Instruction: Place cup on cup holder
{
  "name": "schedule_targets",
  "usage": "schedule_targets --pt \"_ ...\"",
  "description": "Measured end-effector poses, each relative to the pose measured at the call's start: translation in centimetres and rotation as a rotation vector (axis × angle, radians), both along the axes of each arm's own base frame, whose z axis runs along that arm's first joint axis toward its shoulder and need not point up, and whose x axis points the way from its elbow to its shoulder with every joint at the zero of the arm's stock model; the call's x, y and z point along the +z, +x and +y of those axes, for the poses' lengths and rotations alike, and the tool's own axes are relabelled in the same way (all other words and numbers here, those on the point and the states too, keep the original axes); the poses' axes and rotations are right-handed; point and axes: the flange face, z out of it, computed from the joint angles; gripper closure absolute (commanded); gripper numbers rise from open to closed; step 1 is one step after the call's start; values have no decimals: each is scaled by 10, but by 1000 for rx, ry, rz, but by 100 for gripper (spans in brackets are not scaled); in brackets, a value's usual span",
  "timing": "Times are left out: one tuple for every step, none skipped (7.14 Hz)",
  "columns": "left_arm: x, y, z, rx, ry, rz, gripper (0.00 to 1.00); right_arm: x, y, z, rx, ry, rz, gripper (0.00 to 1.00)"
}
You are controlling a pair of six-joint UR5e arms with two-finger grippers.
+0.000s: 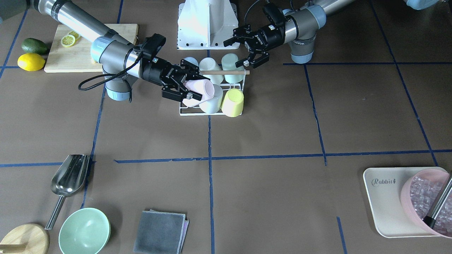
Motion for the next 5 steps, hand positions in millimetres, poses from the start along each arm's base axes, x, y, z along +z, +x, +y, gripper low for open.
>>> schedule_targets --pt "0 -1 0 -2 -1 4 0 3 -1 4 -6 1 -3 100" --pt "-1 -4 0 -10 -3 15 0 7 -1 8 -12 2 -6 100" --pt "-7 -12 -4 -27 -4 37 0 13 0 13 -19 3 -6 97" --pt "-17 -30 -18 -63 -1 66 0 20 1 18 -25 5 -9 65" --pt "-25 -52 -37 -108 -1 80 0 23 2 21 -26 8 -13 2"
